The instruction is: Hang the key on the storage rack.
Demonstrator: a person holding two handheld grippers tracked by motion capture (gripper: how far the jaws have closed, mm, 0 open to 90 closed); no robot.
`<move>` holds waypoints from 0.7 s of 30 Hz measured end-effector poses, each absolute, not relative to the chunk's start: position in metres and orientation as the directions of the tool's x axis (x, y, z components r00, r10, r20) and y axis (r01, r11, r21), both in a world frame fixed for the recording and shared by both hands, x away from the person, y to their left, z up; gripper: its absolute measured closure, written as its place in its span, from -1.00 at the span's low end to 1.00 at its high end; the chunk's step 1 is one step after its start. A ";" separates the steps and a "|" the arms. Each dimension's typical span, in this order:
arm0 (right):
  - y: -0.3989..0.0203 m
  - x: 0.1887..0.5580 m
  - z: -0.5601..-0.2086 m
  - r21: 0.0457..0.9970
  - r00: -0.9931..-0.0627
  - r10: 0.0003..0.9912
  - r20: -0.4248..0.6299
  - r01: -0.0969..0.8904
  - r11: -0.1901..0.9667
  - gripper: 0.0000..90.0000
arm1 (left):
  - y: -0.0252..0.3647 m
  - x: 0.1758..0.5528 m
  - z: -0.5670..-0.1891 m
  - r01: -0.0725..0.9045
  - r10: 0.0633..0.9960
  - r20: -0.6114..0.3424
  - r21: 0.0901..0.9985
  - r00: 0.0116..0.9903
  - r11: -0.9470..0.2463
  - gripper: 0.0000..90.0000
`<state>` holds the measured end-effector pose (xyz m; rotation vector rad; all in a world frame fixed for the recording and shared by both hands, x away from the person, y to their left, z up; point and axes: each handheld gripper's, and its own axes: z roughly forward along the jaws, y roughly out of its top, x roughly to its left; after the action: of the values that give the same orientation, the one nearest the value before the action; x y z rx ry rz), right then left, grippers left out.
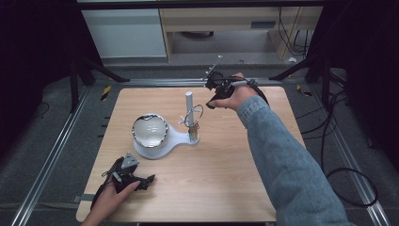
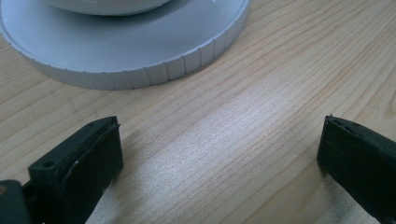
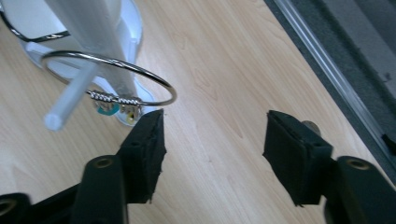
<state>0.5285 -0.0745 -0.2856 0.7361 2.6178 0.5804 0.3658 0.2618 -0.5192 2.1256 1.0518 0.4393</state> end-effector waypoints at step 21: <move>-0.095 0.524 -0.300 0.578 -0.735 0.638 -0.230 0.425 0.697 -0.85 | 0.262 0.366 -0.519 0.550 0.790 -0.007 0.722 0.612 -0.419 -1.00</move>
<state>0.5243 -0.0952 -0.3004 0.8232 2.4909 0.7006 0.3658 0.2622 -0.5189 2.1331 1.0497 0.4395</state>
